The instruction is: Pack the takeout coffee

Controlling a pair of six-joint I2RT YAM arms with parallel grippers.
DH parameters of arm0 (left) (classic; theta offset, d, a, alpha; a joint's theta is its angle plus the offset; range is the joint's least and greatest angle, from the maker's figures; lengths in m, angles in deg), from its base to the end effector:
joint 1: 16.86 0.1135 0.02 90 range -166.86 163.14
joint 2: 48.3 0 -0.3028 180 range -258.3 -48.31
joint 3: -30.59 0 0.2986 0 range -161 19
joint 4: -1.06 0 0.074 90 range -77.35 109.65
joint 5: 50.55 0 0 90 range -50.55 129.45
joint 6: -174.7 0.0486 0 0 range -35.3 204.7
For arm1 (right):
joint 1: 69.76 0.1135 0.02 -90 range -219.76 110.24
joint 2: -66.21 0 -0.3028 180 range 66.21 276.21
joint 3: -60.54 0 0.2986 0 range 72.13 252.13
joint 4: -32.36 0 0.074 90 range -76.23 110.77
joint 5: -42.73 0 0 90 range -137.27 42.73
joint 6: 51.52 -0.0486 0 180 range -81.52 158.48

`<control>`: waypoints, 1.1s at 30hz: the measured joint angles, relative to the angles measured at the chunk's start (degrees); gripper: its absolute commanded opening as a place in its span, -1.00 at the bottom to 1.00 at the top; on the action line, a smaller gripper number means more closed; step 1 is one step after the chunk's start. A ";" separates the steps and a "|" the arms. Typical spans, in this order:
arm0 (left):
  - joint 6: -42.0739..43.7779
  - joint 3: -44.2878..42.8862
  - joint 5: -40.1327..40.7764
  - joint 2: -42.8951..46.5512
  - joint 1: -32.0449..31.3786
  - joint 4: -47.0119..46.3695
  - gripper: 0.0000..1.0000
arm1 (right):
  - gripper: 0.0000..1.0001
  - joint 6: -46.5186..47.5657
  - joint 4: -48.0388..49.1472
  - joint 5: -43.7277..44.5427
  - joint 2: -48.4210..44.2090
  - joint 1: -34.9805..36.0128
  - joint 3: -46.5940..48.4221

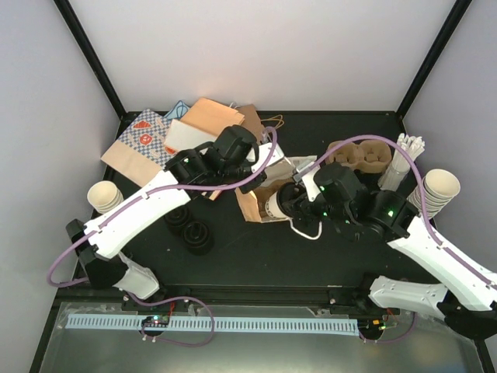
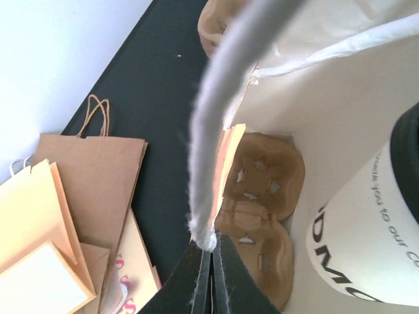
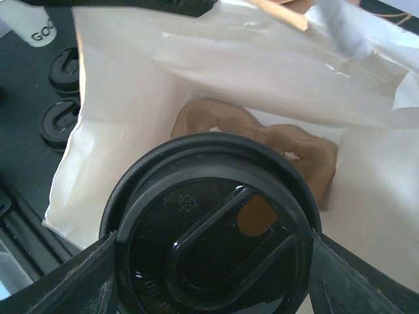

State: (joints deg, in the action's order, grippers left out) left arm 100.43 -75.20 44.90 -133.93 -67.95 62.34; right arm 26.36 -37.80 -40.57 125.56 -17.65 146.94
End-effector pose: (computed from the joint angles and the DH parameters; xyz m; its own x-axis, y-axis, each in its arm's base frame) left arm 0.2356 -0.2846 0.4378 -0.1998 0.6772 -0.7082 0.8143 0.5167 0.2644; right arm 0.1401 0.1708 0.4262 -0.5639 -0.3851 -0.7305 -0.6271 0.7753 0.0753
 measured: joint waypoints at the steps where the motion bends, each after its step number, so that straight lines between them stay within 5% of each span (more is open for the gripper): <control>1: 0.31 0.74 0.31 0.76 0.00 -0.04 -0.97 | 0.30 0.00 0.63 0.04 -0.31 0.81 -0.70; 20: 1.20 14.58 -1.07 12.76 -0.07 -3.82 -0.97 | 0.27 -1.16 8.55 11.91 -3.82 20.26 -11.45; 33: 0.70 27.28 -11.21 24.96 -0.81 -8.31 -0.96 | 0.29 5.33 13.64 22.93 -4.22 31.08 -16.17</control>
State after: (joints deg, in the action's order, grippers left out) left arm 101.13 -47.92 33.69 -108.97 -68.75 54.04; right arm 31.69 -24.16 -17.64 121.35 13.43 130.76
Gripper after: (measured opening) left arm 0.022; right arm 0.735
